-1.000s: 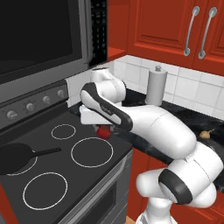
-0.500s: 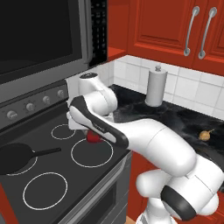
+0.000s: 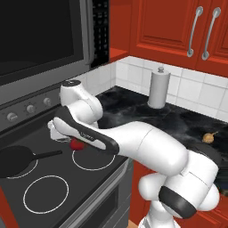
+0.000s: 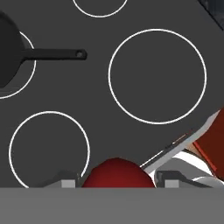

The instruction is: Place the pan on the rear left burner on the stove. Then place the tomato and the onion in the pan and turn on the rear left burner.

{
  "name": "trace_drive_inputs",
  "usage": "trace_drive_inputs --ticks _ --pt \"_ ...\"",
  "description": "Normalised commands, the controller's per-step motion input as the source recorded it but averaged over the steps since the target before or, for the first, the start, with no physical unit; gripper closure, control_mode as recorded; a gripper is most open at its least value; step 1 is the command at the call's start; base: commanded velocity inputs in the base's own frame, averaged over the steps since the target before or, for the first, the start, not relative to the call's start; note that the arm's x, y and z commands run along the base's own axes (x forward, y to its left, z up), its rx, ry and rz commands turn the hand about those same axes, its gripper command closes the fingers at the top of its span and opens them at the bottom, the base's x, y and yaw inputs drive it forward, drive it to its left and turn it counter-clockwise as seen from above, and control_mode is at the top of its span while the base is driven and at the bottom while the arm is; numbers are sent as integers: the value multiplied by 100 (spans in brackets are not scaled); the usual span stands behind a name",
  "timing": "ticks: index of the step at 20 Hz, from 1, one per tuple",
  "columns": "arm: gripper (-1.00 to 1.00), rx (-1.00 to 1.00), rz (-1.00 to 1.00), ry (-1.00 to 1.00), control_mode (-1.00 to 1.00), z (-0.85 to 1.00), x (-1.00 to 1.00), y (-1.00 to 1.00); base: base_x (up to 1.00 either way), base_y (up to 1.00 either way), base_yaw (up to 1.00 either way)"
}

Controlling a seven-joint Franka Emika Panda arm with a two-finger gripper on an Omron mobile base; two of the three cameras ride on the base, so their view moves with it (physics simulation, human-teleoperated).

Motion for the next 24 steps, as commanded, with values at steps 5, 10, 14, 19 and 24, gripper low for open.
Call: trace_drive_inputs --ticks 5,10,14,19,24 --pt "100 1 22 0 -100 0 9 73 0 0 0" --pt "100 0 23 -3 -100 -1 0 71 0 0 0" --pt "100 0 24 -11 -100 -7 0 64 0 0 0" --pt "100 1 23 -15 -100 -13 4 47 0 0 0" --pt "100 3 21 -14 -100 -26 10 32 0 0 0"
